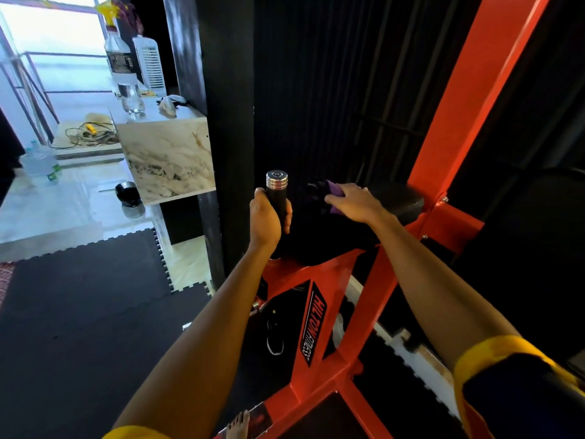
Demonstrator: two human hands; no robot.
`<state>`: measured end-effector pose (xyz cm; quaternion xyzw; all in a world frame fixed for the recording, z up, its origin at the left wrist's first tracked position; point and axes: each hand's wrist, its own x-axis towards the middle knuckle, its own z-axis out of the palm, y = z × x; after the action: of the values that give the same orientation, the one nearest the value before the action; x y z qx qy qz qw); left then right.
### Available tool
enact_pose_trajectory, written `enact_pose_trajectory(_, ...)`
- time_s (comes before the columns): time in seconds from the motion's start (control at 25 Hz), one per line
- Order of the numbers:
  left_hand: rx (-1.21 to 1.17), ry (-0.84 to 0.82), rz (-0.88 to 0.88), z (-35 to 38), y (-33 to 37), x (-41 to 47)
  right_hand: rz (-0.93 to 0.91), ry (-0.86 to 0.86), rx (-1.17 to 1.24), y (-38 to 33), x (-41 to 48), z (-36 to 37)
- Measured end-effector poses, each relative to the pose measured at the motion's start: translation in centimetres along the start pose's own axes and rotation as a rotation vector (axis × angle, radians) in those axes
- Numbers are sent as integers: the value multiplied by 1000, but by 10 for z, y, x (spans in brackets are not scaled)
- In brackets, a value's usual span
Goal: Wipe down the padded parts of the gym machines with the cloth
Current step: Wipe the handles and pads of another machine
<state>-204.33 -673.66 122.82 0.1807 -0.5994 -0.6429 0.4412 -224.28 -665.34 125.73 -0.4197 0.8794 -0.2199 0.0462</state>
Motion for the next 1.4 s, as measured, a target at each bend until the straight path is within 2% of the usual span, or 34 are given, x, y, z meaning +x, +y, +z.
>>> enact_pose_trajectory(0.08,-6,17,10,1,-1,0,-63,46,-40,-16,-12,13)
enact_pose_trajectory(0.2,-25,39,32,3,-3,0,-339,219,-18,-37,-59,45)
enact_pose_trajectory(0.24,-35,54,31,4,-4,-1,-427,298,-9,-31,-70,57)
enact_pose_trajectory(0.32,-44,113,33,6,-6,-2,-486,421,17,-4,-76,73)
enact_pose_trajectory(0.4,-35,172,47,9,-8,-5,-405,525,98,29,-67,73)
enact_pose_trajectory(0.48,-44,237,71,14,-10,-7,-227,609,237,50,-54,66)
enact_pose_trajectory(0.64,-9,424,99,26,-10,-8,122,721,594,26,-49,73)
enact_pose_trajectory(0.68,13,443,111,27,-11,-7,133,745,598,13,-57,83)
enact_pose_trajectory(0.76,39,458,133,26,-14,-5,-17,726,526,-4,-79,105)
enact_pose_trajectory(0.84,41,450,170,26,-17,-7,-214,675,462,7,-91,108)
enact_pose_trajectory(0.92,47,468,224,25,-19,-12,-287,647,409,34,-80,99)
enact_pose_trajectory(1.0,113,547,320,23,-20,-18,-163,649,467,56,-66,87)
enact_pose_trajectory(1.08,249,621,434,18,-26,-23,78,676,684,65,-55,72)
enact_pose_trajectory(1.16,379,626,475,20,-34,-33,203,678,819,57,-53,70)
enact_pose_trajectory(1.24,406,535,537,32,-37,-48,179,687,850,36,-64,86)
enact_pose_trajectory(1.32,430,397,615,48,-39,-54,59,687,822,22,-82,106)
enact_pose_trajectory(1.4,508,299,622,62,-36,-51,-56,641,787,23,-95,119)
